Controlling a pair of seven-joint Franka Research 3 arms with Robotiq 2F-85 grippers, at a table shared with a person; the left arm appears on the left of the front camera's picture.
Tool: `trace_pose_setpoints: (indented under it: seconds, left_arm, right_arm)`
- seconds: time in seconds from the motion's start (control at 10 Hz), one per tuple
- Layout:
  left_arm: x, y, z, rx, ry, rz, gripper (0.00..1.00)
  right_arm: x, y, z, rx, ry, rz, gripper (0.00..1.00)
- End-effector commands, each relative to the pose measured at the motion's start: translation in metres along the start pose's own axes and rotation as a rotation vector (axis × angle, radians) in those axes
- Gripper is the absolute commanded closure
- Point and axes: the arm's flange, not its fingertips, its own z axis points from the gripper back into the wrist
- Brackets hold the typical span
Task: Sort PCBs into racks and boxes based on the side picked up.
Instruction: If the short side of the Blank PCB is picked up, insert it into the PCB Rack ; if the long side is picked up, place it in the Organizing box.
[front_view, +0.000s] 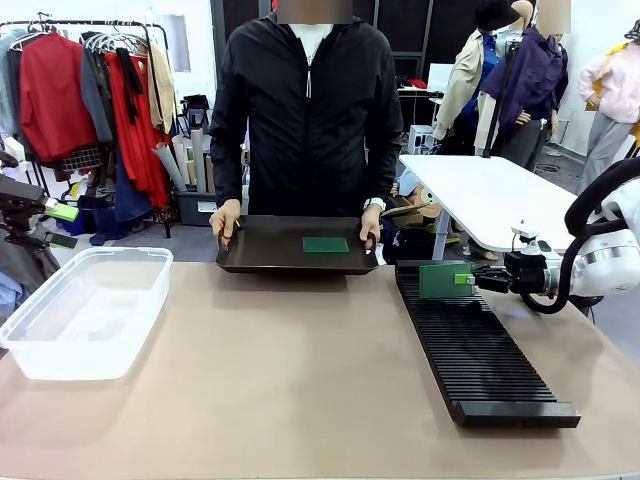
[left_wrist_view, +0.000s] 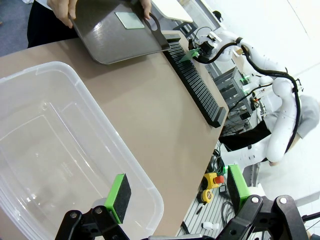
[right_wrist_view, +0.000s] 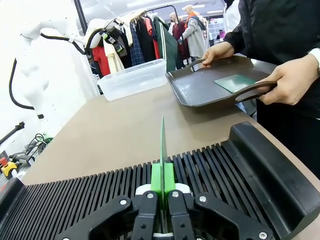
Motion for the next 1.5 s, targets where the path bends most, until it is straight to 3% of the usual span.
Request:
trace_pose_setpoints:
  seconds: [0.0,1.4]
  left_arm:
    - [0.0002,-0.0025,0.0003,0.004,-0.001,0.002,0.00]
    - [0.0002,-0.0025,0.0003,0.004,-0.001,0.002,0.00]
  right_arm:
    - [-0.0042,0.0036,-0.0013,0.092,0.017,-0.005,1.00]
    - [-0.0004,0.0014,-0.0007,0.040,-0.029,0.045,1.00]
